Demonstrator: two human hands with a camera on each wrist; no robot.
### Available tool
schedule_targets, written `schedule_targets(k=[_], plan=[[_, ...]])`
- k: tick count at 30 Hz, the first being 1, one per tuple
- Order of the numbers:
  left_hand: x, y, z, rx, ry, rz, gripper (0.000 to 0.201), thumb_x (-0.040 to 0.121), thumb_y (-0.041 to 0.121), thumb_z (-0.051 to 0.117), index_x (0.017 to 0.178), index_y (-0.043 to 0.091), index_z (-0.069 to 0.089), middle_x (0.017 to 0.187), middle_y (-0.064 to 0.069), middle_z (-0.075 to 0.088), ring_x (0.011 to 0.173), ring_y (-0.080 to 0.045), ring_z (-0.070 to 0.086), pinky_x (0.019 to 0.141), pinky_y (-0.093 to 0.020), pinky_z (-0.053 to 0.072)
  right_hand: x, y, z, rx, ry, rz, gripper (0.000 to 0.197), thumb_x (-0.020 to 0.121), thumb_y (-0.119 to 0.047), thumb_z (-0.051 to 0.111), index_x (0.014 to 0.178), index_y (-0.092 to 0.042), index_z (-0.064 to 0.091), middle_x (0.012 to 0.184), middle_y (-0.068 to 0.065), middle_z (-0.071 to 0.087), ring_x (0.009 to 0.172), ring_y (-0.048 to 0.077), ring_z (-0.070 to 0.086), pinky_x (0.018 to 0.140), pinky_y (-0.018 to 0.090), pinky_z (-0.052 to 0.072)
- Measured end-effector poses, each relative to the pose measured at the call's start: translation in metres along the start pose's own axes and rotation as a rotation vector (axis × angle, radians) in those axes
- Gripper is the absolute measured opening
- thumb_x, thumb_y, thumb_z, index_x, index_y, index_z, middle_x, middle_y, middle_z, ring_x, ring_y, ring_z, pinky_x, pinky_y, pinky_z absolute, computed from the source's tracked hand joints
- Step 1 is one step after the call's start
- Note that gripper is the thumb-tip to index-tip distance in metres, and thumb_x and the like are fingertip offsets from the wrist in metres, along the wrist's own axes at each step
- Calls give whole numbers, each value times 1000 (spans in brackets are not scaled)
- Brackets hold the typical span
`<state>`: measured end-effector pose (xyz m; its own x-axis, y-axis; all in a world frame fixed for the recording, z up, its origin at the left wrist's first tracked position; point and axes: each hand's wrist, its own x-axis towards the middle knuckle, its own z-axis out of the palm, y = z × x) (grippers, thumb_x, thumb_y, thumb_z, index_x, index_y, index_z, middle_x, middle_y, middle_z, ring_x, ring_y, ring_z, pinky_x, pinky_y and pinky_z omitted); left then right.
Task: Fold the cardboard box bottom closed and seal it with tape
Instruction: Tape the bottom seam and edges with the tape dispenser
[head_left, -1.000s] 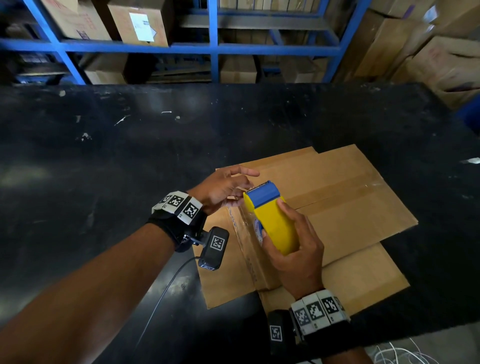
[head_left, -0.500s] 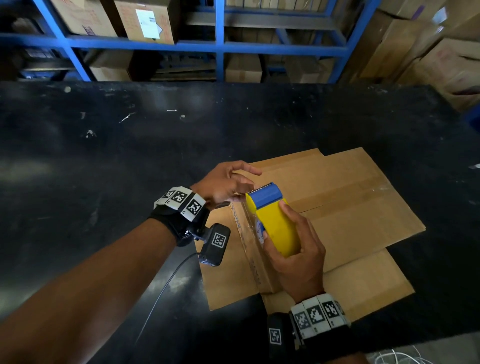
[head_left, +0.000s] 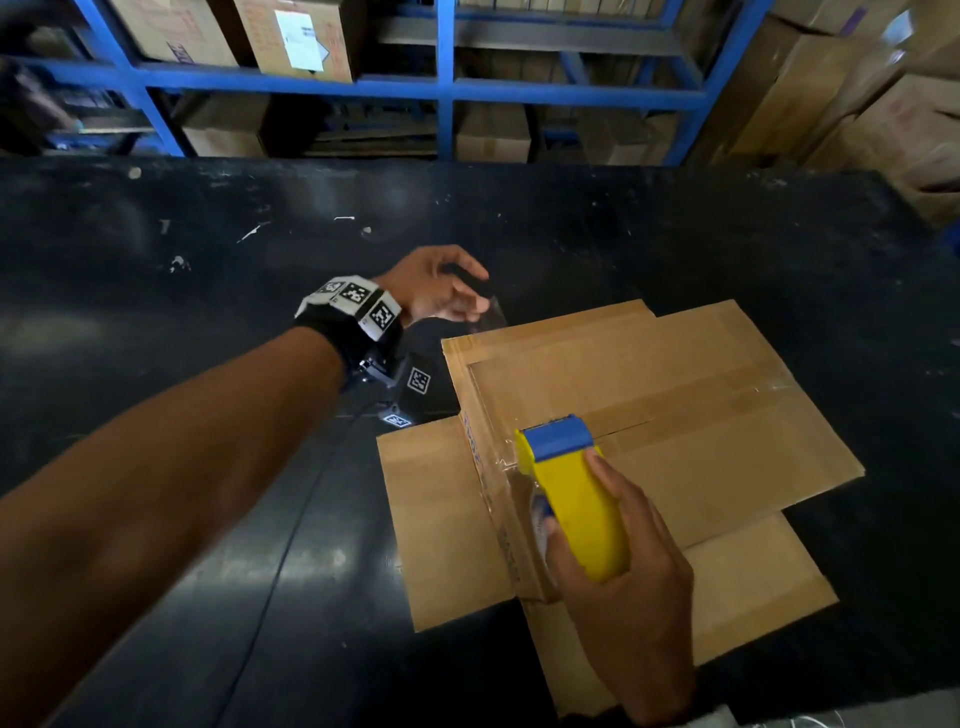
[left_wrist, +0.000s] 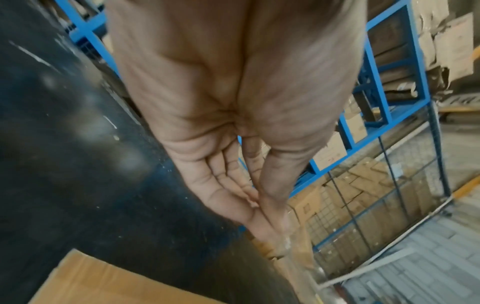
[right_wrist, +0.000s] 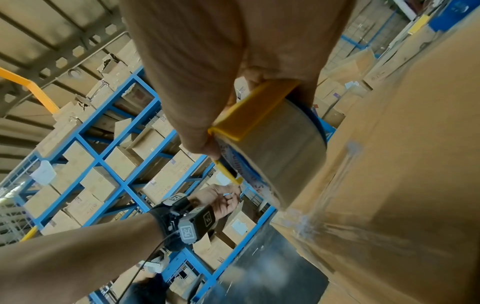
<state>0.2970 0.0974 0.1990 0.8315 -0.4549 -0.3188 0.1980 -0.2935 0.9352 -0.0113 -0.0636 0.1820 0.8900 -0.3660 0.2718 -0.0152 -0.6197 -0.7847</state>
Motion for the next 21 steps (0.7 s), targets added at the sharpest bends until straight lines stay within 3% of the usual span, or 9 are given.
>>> schedule_targets(k=[2,5,7,9,11,13,16,21], plan=[[9,-8,-1,98,-37,-18,34,85,0,77,116,8,65,91,-10,75,81,-17,76,75,-27,62,-1,1,2,-27,-38,21,68,77,-43,78,139,-33,51,113,-12,59,103,-13,55,68,2,44],[24,-27,3,187,-11,-18,29,87,0,76,112,13,68,97,-11,76,87,-18,75,80,-29,63,10,2,11,-49,-69,34,69,76,-35,81,139,-26,55,114,-8,62,101,-5,57,75,2,44],[30,-41,3,220,25,-18,28,89,0,75,111,16,68,99,-11,77,85,-14,75,75,-28,62,19,3,16,-63,-80,44,68,76,-32,81,139,-27,55,114,-8,63,95,1,59,78,4,44],[34,-54,2,266,37,-14,29,89,-1,73,111,18,68,94,-6,78,79,-5,75,71,-25,53,25,5,20,-67,-89,56,68,76,-29,83,138,-29,56,115,-8,64,95,5,61,80,18,53],[39,-67,4,299,35,-20,32,88,-1,73,110,22,68,92,-2,79,82,-3,75,77,-27,52,27,7,24,-66,-98,60,69,75,-28,84,138,-28,56,116,-7,64,96,8,63,78,26,56],[43,-77,6,314,30,-26,32,87,4,76,111,23,68,96,-4,79,91,-10,75,86,-32,53,29,11,27,-72,-113,62,70,75,-29,85,138,-26,56,117,-6,65,97,10,64,77,21,54],[48,-85,9,294,28,-36,31,87,6,78,115,18,69,97,-7,78,94,-14,73,87,-31,50,31,16,31,-88,-130,94,70,74,-31,85,138,-24,57,113,-7,63,93,11,63,74,13,46],[55,-99,15,365,-56,-117,28,88,8,77,108,27,69,101,2,75,101,-15,69,95,-36,52,30,24,35,-93,-154,146,71,74,-34,85,139,-29,55,106,-11,61,88,1,59,71,11,42]])
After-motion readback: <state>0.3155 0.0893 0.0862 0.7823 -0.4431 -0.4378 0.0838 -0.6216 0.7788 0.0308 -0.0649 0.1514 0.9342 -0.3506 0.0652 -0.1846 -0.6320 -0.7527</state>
